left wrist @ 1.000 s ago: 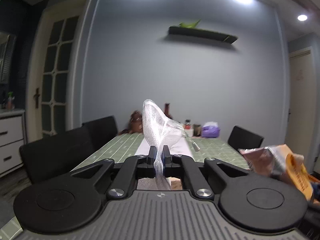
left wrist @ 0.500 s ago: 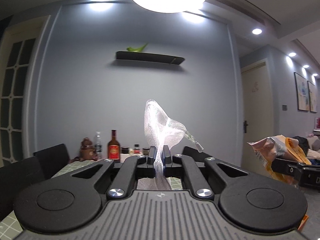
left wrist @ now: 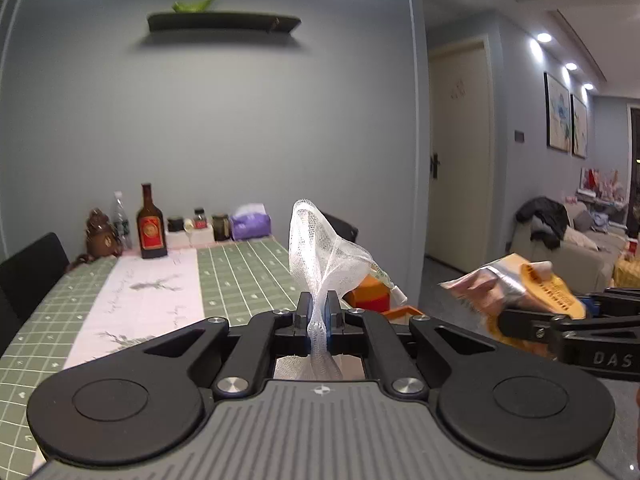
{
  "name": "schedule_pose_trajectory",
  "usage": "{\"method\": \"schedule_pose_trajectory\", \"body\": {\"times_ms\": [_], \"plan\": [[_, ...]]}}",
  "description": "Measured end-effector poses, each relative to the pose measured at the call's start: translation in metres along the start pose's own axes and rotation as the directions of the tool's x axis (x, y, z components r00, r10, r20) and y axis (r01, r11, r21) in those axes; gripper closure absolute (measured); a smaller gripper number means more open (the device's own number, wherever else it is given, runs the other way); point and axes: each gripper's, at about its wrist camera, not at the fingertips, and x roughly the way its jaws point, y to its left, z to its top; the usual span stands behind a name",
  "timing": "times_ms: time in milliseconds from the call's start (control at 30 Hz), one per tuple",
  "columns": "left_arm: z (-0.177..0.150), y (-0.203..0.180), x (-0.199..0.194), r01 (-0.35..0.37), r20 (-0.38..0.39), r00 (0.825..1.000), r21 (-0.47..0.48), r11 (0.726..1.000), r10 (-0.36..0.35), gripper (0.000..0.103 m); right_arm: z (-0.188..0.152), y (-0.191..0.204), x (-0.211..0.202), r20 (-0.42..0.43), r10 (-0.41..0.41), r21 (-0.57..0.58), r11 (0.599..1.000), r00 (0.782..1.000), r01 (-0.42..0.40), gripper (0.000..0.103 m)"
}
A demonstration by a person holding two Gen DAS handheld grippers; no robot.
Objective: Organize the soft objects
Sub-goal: 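Carry the Deeyeo pack and plastic bag over the orange box with both tools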
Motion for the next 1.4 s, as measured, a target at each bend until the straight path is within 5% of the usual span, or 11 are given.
{"method": "schedule_pose_trajectory", "body": {"times_ms": [267,600,867,1400], "plan": [[0.003,-0.010,0.036,0.040,-0.082,0.996,0.004,0.999,-0.039,0.097,0.009,-0.011,0.072,-0.202,-0.007,0.012,1.000,0.979,0.010,0.050],[0.000,0.010,0.065,0.108,-0.167,0.979,-0.066,0.992,-0.118,0.097,0.010,-0.004,0.120,-0.334,-0.031,-0.040,0.999,0.942,0.019,0.050],[-0.001,0.033,0.081,0.064,-0.226,0.971,-0.079,0.995,-0.080,0.097,0.005,0.002,0.192,-0.506,-0.037,-0.028,0.999,0.862,0.026,0.050],[0.000,0.046,0.093,0.076,-0.269,0.958,-0.104,0.992,-0.102,0.097,-0.017,0.023,0.237,-0.516,-0.284,-0.369,0.925,0.808,0.090,0.049]]}}
